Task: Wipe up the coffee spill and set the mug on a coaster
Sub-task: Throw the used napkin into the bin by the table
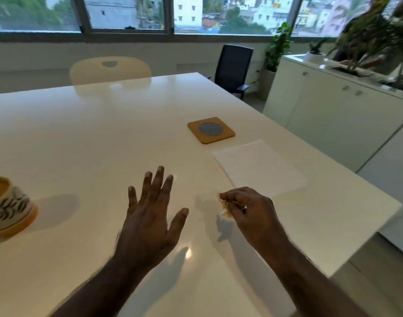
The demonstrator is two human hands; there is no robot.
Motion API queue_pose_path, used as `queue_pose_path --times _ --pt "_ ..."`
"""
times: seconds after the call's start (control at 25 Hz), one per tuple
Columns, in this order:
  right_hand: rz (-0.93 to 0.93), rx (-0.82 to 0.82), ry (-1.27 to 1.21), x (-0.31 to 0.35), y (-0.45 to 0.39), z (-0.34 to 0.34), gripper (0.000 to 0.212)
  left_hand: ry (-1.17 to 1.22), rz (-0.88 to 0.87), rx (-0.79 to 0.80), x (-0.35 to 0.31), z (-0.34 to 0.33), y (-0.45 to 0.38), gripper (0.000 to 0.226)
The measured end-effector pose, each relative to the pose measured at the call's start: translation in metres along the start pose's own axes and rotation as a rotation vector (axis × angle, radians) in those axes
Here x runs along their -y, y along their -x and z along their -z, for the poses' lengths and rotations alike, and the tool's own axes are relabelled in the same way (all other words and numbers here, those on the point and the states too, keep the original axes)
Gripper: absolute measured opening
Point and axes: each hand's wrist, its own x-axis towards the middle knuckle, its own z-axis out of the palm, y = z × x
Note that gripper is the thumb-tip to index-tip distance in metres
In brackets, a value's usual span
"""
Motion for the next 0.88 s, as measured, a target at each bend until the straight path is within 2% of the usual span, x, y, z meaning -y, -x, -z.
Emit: queue_pose_path --times 0.32,0.64,0.88 --pt "0.004 -0.123 0.132 -0.081 -0.002 0.095 0.023 0.030 -0.091 0.082 -0.104 -0.056 -0.066 0.082" --pt "-0.185 -0.281 0.117 -0.177 -0.004 0.195 0.022 0.046 -0.246 0.169 -0.246 -0.137 -0.136 0.079" --pt "-0.320 -0.408 0.207 -0.242 -0.005 0.270 0.022 0.051 -0.360 0.282 -0.335 -0.197 -0.173 0.079"
